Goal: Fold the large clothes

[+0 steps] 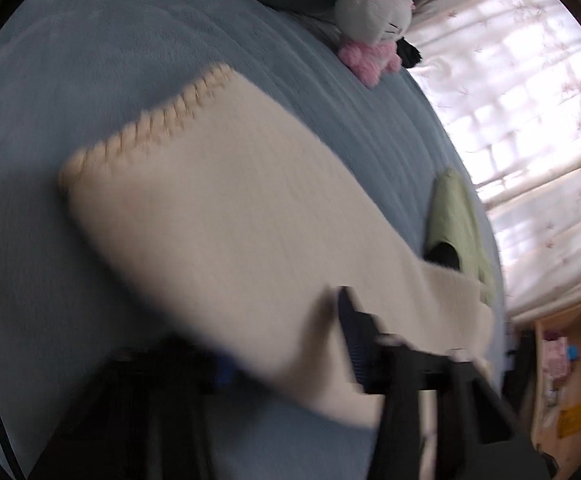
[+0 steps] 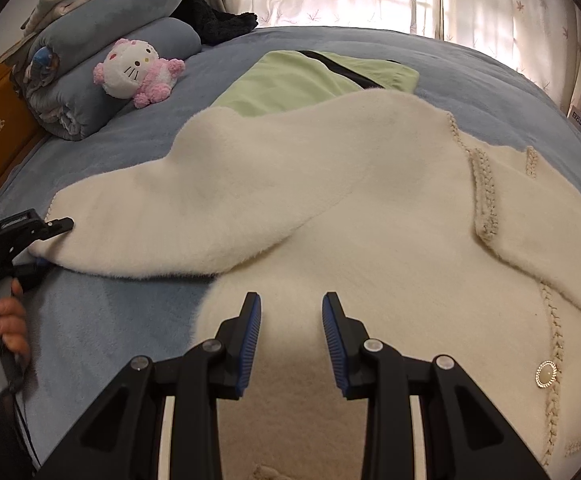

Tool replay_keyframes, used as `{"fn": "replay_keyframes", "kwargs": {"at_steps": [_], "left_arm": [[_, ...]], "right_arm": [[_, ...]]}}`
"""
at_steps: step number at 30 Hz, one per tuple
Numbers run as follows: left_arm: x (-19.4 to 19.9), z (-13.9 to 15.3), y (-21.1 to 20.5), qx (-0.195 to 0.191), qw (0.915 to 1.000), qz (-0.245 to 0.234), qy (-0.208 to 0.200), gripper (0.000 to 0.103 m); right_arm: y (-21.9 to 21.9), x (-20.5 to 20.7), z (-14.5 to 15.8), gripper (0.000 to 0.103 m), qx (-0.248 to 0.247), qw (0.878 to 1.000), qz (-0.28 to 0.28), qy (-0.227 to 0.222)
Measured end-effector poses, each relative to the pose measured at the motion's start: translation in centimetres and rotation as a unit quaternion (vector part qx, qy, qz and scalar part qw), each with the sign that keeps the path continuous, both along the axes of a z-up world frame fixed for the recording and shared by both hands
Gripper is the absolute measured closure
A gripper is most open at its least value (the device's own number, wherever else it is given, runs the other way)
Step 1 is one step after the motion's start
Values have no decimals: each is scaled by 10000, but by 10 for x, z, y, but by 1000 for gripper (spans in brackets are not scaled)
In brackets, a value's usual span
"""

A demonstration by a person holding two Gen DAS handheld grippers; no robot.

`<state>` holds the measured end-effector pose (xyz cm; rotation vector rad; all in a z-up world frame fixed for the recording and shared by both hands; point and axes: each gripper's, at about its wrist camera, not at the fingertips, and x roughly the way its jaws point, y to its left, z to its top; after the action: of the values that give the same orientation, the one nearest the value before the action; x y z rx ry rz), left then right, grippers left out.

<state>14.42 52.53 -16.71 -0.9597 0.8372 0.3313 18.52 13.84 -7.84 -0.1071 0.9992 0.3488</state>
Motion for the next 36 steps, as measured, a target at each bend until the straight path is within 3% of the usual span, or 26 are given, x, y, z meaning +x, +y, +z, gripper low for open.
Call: {"fn": "replay_keyframes", "kwargs": {"at_steps": [1,5,6,10,14,16,21,25,27,30,32,36], "left_arm": [[4,1,-1,111,9999,-47,73,89],[18,31,-25,1001,9944,-214,269,95],[20,46,-39,1231,9918,-305,154,96],[32,103,-94,1495,9848,-776,-435,97],[46,160,-174,1711,9676,-1538,-1040,97],[45,173,-214,1668,9589,-1957,-1200,97],[68,170,-329,1715,9334,-2936,-1144,97],[75,132,-407,1737,9139,-3585,-783,96],[85,106,-431,1538,9065,-3900,-495,92],[86,75,-451,1472,9015,-4068,-109,67],[81,73,-448,1390,9034,-4055,-120,50],[70,89,-432,949,9105,-4014,-285,33]], "right_arm": [[-2,1,-1,71,2,10000,-16,29],[-15,2,-3,71,104,9998,-135,141],[-18,1,-3,71,130,9997,-165,145],[-42,-2,5,71,323,9988,-349,122],[-73,-8,19,71,525,9970,-567,15],[-93,-11,28,71,633,9954,-719,-59],[-154,-22,44,71,726,9897,-1205,-268],[-208,-29,39,71,688,9836,-1652,-206],[-231,-32,34,71,688,9805,-1838,-118],[-257,-37,26,71,718,9774,-1988,14],[-267,-39,22,71,790,9762,-2015,98],[-271,-40,20,71,922,9769,-1921,130]]}}
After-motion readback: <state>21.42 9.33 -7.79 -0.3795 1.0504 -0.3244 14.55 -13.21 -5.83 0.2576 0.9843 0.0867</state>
